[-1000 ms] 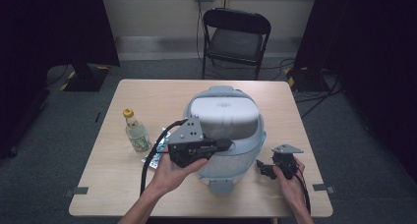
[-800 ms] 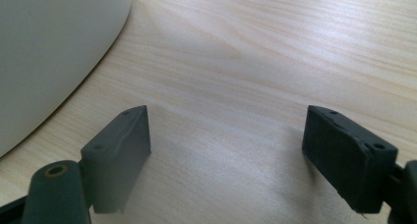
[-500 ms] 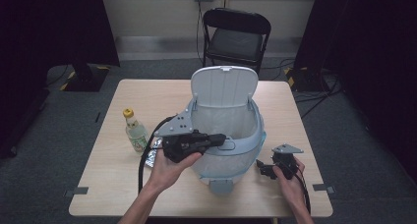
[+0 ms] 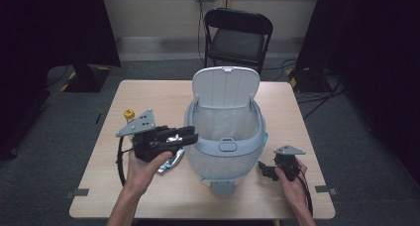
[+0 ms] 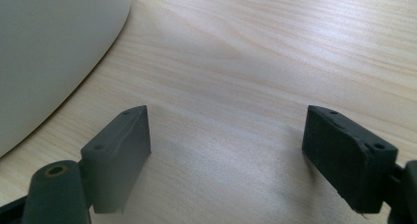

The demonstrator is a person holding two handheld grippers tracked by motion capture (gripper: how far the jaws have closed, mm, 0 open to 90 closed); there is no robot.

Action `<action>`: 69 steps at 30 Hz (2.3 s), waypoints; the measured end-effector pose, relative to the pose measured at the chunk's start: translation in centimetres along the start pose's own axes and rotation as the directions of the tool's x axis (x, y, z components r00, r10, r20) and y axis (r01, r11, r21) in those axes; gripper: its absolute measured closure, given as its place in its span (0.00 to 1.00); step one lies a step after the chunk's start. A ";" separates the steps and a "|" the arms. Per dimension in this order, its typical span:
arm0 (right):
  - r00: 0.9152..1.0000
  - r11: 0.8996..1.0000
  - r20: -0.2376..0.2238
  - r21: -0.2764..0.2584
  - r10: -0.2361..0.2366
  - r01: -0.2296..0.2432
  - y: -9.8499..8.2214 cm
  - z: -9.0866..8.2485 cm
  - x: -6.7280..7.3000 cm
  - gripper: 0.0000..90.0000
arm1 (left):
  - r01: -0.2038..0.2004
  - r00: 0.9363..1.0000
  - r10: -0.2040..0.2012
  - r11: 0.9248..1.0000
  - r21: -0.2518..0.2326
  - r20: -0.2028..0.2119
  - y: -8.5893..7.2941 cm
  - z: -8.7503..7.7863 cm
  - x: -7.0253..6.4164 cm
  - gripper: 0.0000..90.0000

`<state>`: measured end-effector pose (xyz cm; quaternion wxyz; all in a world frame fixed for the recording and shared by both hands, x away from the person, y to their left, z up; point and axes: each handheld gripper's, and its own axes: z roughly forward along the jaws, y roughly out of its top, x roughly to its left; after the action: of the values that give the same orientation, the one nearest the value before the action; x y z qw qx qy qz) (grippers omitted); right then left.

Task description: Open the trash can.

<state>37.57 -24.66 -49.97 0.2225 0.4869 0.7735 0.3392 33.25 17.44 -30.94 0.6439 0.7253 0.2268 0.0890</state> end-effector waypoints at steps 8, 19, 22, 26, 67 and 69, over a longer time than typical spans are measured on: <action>1.000 1.000 0.000 0.000 0.000 0.000 0.0 0.0 0.0 0.19 | 0.052 0.998 -0.051 0.998 0.027 -0.028 -1.8 -2.7 1.5 0.75; 1.000 1.000 0.000 0.000 0.000 0.000 0.0 0.0 0.0 0.19 | 0.167 0.971 -0.127 0.967 0.193 -0.204 -8.7 -5.1 6.0 0.72; 1.000 1.000 0.000 0.000 0.000 0.000 0.0 0.0 0.0 0.19 | 0.215 0.953 -0.151 0.948 0.237 -0.261 -10.6 -5.7 7.0 0.70; 1.000 1.000 0.000 0.000 0.000 0.000 0.0 0.0 0.0 0.19 | 0.263 0.932 -0.172 0.926 0.269 -0.320 -12.4 -5.9 8.2 0.63; 1.000 1.000 0.000 0.000 0.000 0.000 0.0 0.0 0.0 0.19 | 0.189 0.889 0.071 0.843 0.504 -0.452 -17.4 -1.9 9.5 0.64; 1.000 1.000 0.000 0.000 0.000 0.000 0.0 0.0 0.0 0.19 | 0.194 0.889 0.065 0.844 0.500 -0.454 -17.4 -1.9 9.5 0.67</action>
<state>37.57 -24.66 -49.97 0.2225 0.4868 0.7735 0.3394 37.07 24.49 -49.15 0.3488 0.8253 0.4115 0.1671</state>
